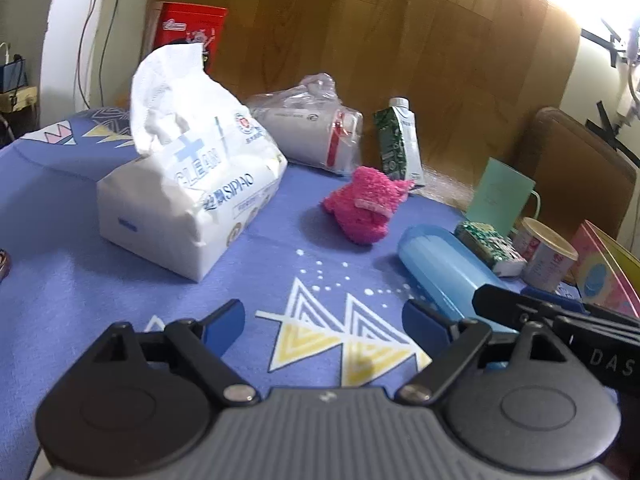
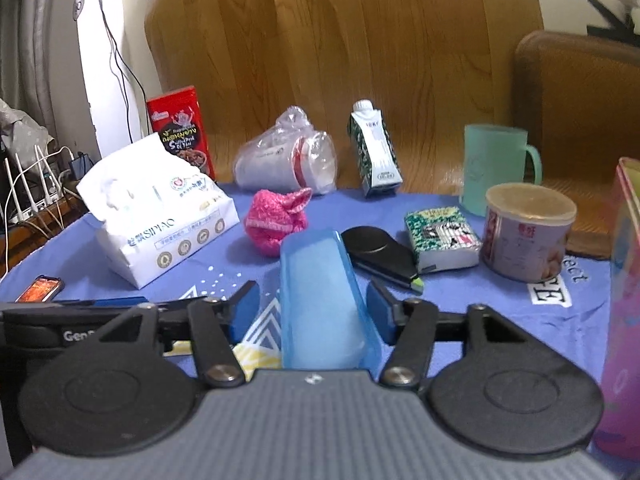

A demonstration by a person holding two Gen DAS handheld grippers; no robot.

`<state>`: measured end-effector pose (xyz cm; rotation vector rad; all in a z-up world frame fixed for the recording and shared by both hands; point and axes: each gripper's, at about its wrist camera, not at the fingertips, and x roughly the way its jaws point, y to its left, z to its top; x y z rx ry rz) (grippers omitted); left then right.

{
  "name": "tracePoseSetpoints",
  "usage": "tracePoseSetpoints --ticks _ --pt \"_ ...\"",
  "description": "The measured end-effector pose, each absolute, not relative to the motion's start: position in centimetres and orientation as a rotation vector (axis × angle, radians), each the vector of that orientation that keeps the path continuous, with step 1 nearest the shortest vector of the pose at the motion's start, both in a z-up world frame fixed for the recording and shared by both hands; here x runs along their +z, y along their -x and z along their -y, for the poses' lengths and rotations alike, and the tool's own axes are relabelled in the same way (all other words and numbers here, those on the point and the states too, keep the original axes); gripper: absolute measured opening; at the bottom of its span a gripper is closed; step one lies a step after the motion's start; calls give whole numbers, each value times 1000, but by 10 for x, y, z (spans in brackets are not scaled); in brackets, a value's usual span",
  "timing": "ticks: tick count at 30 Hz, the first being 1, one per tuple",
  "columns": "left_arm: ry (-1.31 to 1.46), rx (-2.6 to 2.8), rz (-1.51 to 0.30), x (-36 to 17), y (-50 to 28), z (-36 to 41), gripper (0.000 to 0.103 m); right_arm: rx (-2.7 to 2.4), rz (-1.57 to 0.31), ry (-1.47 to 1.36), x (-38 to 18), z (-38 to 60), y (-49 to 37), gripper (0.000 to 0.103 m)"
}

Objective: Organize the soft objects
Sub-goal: 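Close the right gripper on the light-blue glasses case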

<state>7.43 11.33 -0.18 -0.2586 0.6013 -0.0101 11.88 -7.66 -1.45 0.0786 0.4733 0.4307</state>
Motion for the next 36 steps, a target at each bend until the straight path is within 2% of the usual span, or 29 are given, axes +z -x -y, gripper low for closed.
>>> tracePoseSetpoints --ticks 2,8,19,26,36 --pt "255 -3 -602 -2 -74 -113 89 426 -473 -85 -16 78 -120 70" --pt "250 14 -605 -1 -76 -113 93 416 -493 -105 -23 85 -122 70" --pt "264 73 -601 -1 -75 -115 93 420 -564 -41 -28 77 -131 70" --pt "255 95 -602 0 -76 -114 93 417 -579 135 -33 52 -127 72" --pt "273 102 -596 0 -73 -116 96 416 -585 122 -33 55 -130 75"
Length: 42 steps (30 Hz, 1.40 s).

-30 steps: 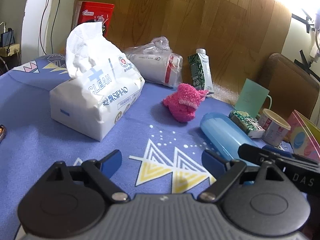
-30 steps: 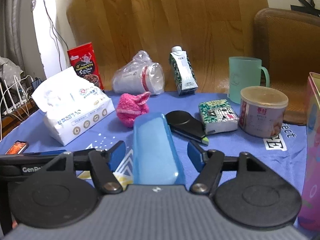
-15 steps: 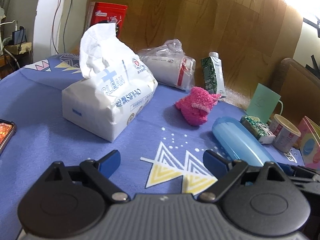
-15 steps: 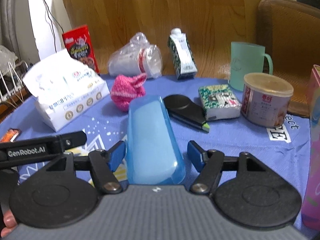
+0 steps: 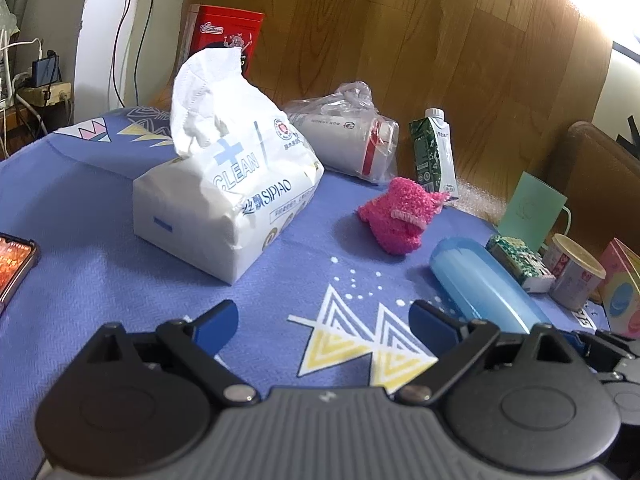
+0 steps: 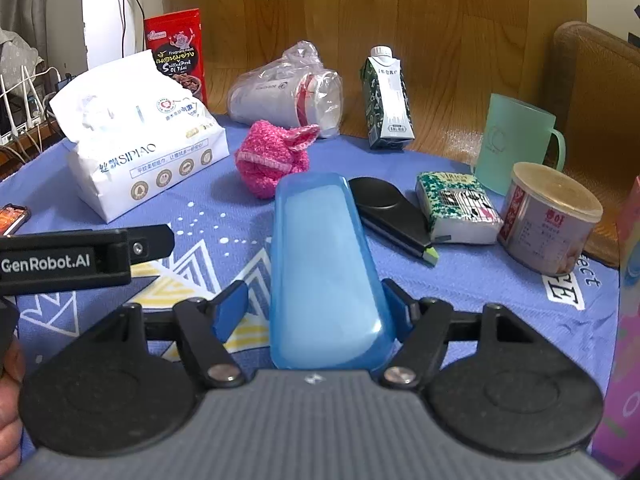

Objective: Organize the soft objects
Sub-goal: 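Close the right gripper on the light-blue glasses case, then carry the glasses case into the pink tin and open the right gripper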

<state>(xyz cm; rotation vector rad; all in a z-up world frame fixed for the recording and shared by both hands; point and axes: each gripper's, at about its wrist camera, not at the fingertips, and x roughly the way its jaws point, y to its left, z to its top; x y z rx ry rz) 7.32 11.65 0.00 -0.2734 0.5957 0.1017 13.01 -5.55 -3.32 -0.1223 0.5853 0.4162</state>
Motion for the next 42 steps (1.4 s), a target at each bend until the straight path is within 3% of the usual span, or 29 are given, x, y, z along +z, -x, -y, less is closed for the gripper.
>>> tracePoseSetpoints --ticks 13,42 --pt "236 119 -609 0 -78 -112 97 414 -590 112 -33 53 -129 82" --pt "221 130 -620 -2 -82 -108 100 416 -586 117 -33 53 -129 82"
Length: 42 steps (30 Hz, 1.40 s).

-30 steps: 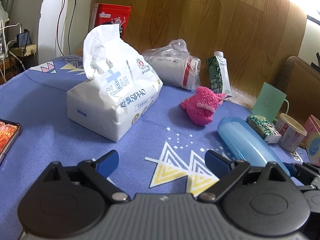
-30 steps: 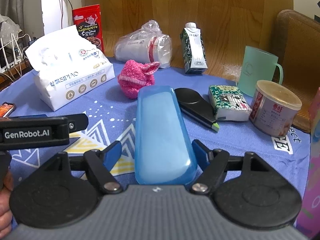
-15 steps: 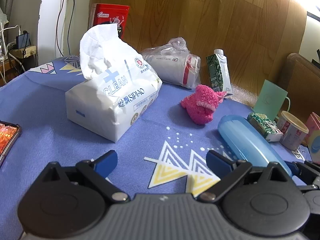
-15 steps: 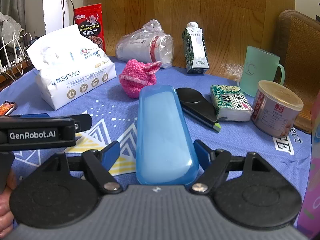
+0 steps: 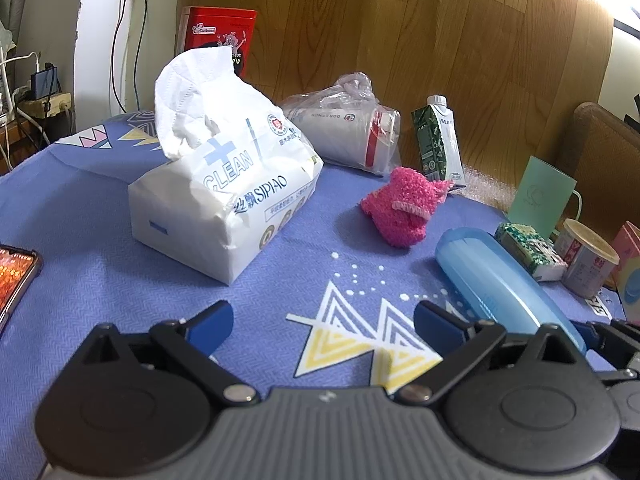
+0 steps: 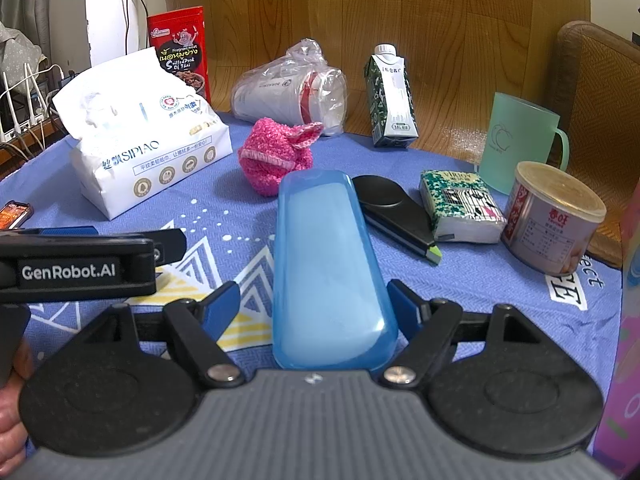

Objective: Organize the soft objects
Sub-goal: 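Carry the glasses case into the pink tin and open the right gripper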

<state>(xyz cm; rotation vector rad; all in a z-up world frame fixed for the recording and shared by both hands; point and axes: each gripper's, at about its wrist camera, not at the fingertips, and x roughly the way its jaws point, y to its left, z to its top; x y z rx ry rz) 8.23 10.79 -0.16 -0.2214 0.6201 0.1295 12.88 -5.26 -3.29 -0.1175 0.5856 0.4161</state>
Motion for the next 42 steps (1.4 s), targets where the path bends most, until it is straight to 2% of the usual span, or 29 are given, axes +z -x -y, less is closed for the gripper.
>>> tracePoseSetpoints --ticks 3,8,11,22,24,25,29,34,36,37,42 --pt "226 130 -619 -1 -82 -108 100 420 -584 116 -33 53 -129 81" --pt "266 116 -606 -1 -80 -114 100 438 -572 118 -32 54 -127 63" --pt "277 107 -598 -1 -78 -116 100 478 -567 146 -31 59 -116 57" --pt "325 -197 -622 1 -62 -100 100 528 -541 155 -38 149 -7 57" --pt "311 -288 -634 2 -58 -82 100 501 -532 146 -41 166 14 65" --pt "288 -340 -645 2 -57 -68 100 481 -528 138 -43 173 22 72" --pt "222 -478 -685 3 -61 -25 100 413 -521 82 -47 189 45 72" --pt "176 -592 -722 2 -48 0 86 395 -498 43 -52 189 51 70" --pt "211 -636 -747 0 -42 1 76 410 -484 59 -53 185 50 64" --pt "225 -648 -757 0 -40 2 77 413 -476 64 -54 186 51 57" --pt "232 -635 -757 13 -44 13 77 422 -454 9 -51 197 47 57"
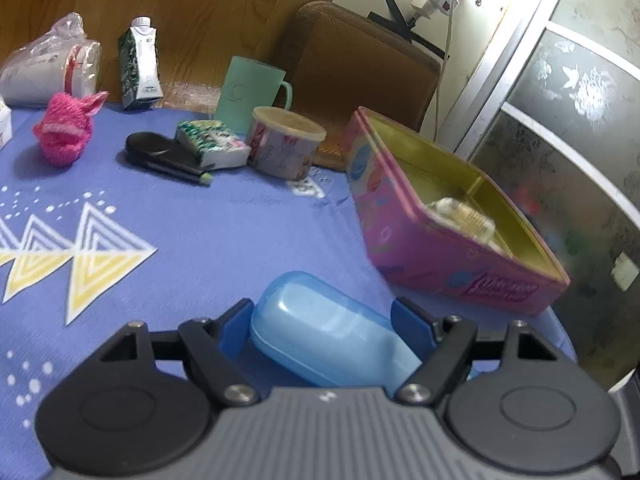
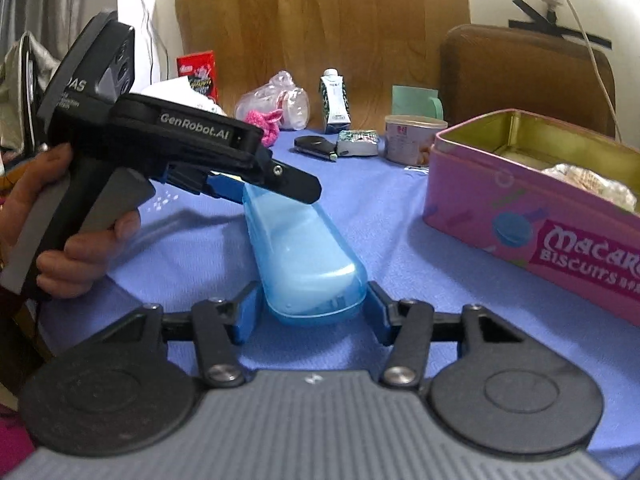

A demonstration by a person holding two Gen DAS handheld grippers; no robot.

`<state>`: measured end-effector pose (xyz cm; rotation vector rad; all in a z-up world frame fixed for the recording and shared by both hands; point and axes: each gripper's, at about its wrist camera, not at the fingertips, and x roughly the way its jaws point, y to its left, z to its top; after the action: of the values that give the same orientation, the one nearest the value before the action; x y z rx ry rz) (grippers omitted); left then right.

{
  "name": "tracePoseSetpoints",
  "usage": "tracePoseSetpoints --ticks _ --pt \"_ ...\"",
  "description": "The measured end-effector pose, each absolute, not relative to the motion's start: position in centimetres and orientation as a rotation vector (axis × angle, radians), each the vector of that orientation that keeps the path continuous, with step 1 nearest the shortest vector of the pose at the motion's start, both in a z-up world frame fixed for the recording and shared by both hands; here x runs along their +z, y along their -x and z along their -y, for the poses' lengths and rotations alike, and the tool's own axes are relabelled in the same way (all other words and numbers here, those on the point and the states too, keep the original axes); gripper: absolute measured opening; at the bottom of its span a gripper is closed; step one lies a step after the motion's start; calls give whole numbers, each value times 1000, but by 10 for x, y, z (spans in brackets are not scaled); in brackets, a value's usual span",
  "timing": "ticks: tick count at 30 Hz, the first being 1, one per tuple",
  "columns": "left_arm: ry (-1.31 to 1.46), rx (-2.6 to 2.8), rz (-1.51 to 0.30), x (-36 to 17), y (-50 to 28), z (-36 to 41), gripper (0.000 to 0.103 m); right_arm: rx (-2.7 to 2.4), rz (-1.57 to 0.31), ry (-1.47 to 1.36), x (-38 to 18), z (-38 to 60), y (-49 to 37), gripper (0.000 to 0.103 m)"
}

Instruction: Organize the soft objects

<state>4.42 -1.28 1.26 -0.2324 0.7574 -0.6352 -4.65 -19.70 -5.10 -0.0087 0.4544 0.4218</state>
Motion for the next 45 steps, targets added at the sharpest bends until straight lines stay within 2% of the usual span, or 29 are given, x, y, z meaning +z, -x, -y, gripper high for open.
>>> tracePoseSetpoints --ticks 9,13,16,20,27,36,41,45 --pt "138 -781 -609 87 -84 117 77 229 -293 -1 5 260 48 57" --pt "106 -792 -631 84 -118 179 77 131 -334 -32 11 297 22 58" --pt "78 -749 -679 75 -141 216 87 47 -389 -38 8 313 -7 57" --pt "60 -688 -715 64 -154 232 88 -67 -402 -10 8 318 -41 58" --pt "111 -714 -657 68 -131 176 88 -95 -356 -88 5 329 -33 58" --pt "66 -532 -607 41 -95 27 89 40 -268 -104 28 272 -13 58" --pt "21 -257 -665 10 -98 -58 89 216 -318 -51 31 212 -35 58" --pt "43 -125 -633 0 -101 -99 89 323 -389 -12 22 165 -70 57"
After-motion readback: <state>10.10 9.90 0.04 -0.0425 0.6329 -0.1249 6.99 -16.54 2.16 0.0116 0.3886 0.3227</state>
